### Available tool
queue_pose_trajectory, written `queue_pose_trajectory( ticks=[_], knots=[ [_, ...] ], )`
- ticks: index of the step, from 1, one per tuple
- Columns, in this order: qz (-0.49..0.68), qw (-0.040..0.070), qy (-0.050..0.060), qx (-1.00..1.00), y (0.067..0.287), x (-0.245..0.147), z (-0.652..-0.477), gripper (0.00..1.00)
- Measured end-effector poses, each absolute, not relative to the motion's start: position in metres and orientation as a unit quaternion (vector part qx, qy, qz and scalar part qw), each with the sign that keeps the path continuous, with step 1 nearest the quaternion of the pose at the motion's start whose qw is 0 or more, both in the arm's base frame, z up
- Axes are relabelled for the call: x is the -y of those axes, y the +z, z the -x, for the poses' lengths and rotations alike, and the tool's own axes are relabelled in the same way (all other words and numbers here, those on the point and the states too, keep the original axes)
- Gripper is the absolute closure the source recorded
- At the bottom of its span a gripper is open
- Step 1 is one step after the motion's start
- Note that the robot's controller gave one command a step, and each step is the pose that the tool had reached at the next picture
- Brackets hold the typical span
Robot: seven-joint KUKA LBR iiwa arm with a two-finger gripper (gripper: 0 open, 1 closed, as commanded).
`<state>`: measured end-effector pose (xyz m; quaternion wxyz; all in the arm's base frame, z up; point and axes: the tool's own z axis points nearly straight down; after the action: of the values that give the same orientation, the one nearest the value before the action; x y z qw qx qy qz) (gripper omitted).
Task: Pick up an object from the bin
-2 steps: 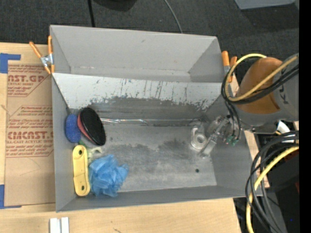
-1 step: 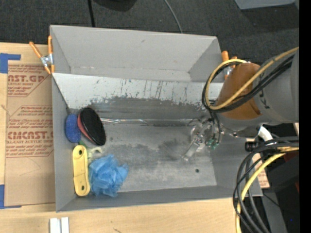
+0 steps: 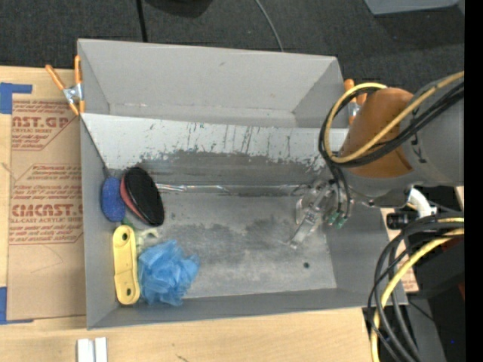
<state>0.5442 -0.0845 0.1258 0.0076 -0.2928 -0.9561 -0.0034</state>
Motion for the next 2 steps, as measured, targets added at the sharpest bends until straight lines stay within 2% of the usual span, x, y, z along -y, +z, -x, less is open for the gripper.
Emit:
queue_pose_trajectory(
  ticks=[1, 2],
  knots=[
    [0.307, -0.01, -0.001, 0.952, 0.147, 0.12, -0.563, 0.0],
    [0.299, 0.006, -0.003, 0.954, 0.071, 0.142, -0.552, 1.0]
  ],
)
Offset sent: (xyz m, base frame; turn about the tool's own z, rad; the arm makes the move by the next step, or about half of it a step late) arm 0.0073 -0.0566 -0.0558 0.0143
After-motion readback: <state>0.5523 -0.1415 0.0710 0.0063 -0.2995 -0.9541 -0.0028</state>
